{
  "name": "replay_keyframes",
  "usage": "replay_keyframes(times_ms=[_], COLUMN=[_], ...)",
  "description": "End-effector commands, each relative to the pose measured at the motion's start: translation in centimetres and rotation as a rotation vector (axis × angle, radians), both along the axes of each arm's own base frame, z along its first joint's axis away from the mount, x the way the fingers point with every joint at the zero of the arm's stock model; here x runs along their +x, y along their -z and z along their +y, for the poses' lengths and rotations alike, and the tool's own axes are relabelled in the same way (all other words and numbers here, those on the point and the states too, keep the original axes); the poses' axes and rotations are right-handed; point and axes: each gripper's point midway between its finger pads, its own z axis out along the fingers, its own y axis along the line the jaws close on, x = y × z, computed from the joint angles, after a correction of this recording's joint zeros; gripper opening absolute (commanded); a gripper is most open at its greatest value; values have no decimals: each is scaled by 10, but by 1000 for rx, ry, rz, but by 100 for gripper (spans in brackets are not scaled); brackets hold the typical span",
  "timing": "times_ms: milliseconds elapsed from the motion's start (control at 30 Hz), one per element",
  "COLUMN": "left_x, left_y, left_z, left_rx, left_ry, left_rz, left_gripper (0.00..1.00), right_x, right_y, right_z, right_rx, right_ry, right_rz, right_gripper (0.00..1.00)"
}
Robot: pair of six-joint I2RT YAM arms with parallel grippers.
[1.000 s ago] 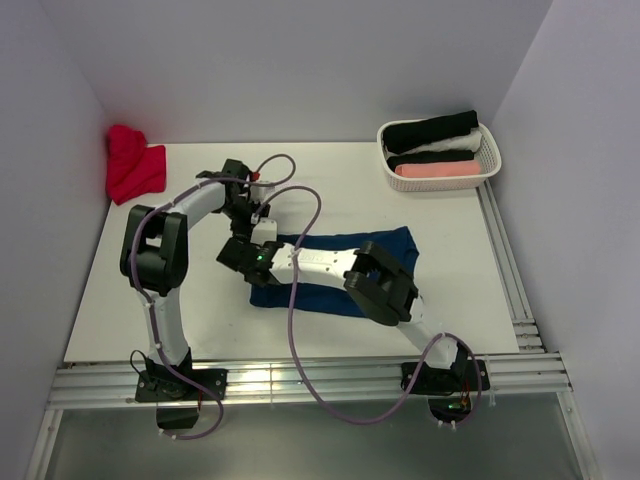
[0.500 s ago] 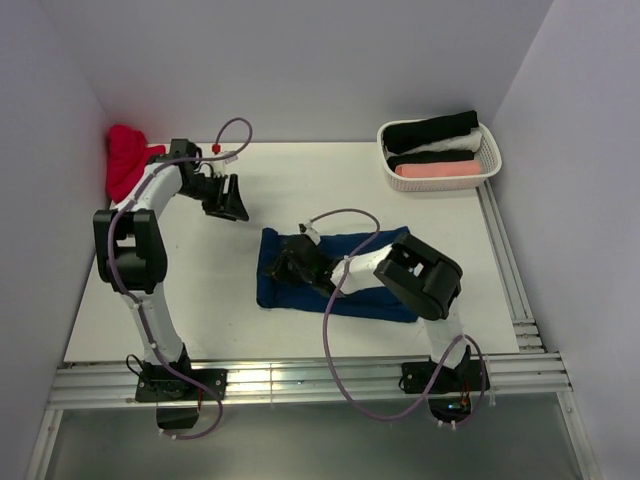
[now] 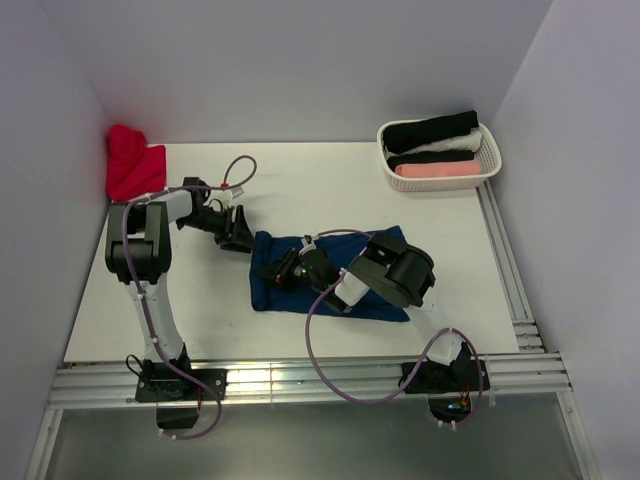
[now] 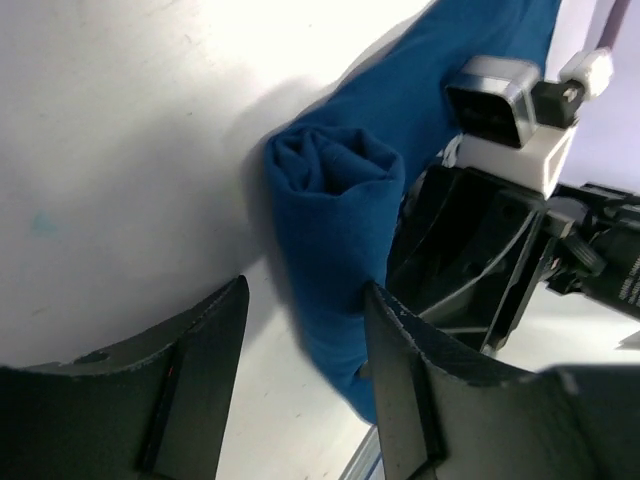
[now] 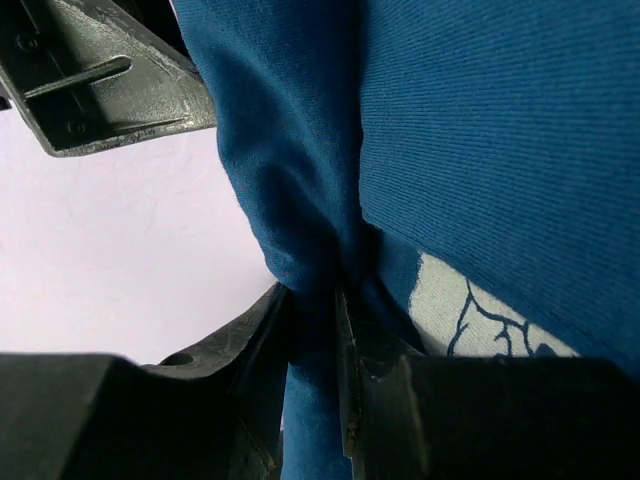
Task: Roll the t-shirts
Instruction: Roll the tshirt
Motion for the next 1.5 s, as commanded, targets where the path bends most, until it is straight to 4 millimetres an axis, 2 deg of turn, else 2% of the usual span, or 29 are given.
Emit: replay_keyframes(times_ms=[0,133,200,233,267,300,367,400,433,467,500,533,567,600,633,667,700,733,767,800,833,900,933,967,1133,1200,1300,1467], left_x=[10,12,15,15,15,15,15,15,16,16,17,17,18,17,16,17,17,17,17,18,16,18,17,18,18,18,18,18], left_y=[8,9,13,12,12,11,12,10,12,12,11,11,10,11,9,11,9,8,7,7,6,5,5,5,3,3,3,1], left_z=[-5,-8,-5,-8,-9,-11,-13,-16,-13,-14,-13,-15,-13,-12,-14,-11,-11,-12,-12,-10,-11,-10,-11,-11,-14,-15,-18,-21], left_rx=[18,25,72,86,99,110,174,193,239,256,278,295,320,339,354,388,403,417,427,444,452,471,480,487,516,518,524,530], left_ry=[-14,-27,-46,-38,-33,-59,-60,-60,-68,-66,-69,-64,-64,-58,-50,-53,-50,-45,-42,-43,-34,-37,-31,-31,-21,-19,-16,-11], left_rz=[-51,-47,-48,-62,-66,-39,-55,-59,-68,-67,-72,-80,-89,-90,-102,-112,-122,-129,-136,-140,-142,-147,-145,-148,-155,-150,-145,-150], left_gripper=[56,53,46,38,35,31,19,16,10,8,6,3,2,1,1,1,0,1,0,1,0,0,1,1,1,1,0,1], right_x=[-2,-1,-1,-1,0,-1,3,2,3,9,2,7,10,8,12,11,9,9,8,8,7,4,11,5,12,12,11,14], right_y=[-22,-21,-19,-20,-19,-10,-13,-2,-10,-9,8,-7,-6,10,-7,-8,0,-13,-15,-13,-24,-27,-38,-36,-54,-60,-61,-54], right_z=[11,16,15,15,13,11,8,4,3,-1,-11,-8,-12,-30,-24,-27,-44,-38,-40,-54,-46,-54,-50,-52,-35,-24,-8,6], right_rx=[84,69,62,56,43,0,-59,-141,-170,-220,-336,-369,-432,-570,-602,-651,-765,-781,-814,-899,-908,-987,-1001,-1049,-1118,-1119,-1102,-1080], right_ry=[-29,-41,-41,-38,-33,-30,-9,-11,-4,36,32,29,51,81,89,100,125,127,133,162,163,169,198,184,205,194,165,134], right_rz=[-19,-19,-13,-17,-18,1,-26,-24,-40,-51,-14,-56,-64,-35,-79,-82,-70,-96,-102,-106,-131,-145,-174,-182,-266,-299,-328,-346], right_gripper=[29,29,29,29,29,31,35,39,42,44,49,51,52,55,57,58,60,60,61,61,61,61,60,60,54,46,37,35])
